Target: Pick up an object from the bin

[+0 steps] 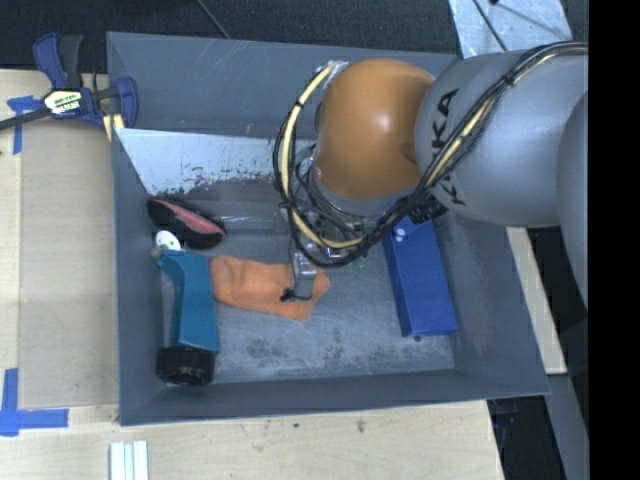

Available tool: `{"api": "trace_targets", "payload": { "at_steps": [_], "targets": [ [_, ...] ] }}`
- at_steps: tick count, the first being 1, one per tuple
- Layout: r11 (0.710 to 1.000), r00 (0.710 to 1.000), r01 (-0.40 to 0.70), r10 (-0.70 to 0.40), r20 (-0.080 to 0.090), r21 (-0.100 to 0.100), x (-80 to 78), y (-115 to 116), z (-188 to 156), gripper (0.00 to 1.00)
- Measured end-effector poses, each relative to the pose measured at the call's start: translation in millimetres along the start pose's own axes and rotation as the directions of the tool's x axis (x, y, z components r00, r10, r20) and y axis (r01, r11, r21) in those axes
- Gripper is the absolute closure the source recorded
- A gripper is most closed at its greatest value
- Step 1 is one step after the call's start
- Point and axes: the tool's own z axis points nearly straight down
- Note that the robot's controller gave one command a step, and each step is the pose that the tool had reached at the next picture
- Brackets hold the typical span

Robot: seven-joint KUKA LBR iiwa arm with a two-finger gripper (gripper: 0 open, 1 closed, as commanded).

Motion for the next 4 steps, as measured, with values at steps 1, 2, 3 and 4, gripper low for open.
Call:
{"api": "trace_targets", "payload": {
  "at_steps": [1,2,3,4],
  "targets": [
    [1.000,1.000,-0.002,0.002,0.008,-0.001,-1.3,-0.5,-4.9,0.00],
    [0.995,0.995,0.099,-0.099,0.007,0.000,-7.0,-7.5,66.9,1.00],
    [0.995,0.995,0.099,-0.099,0.007,0.000,-7.0,-7.6,66.9,0.00],
    [0.995,0.995,0.099,-0.099,0.007,0.000,-7.0,-7.7,66.9,1.00]
  ]
}}
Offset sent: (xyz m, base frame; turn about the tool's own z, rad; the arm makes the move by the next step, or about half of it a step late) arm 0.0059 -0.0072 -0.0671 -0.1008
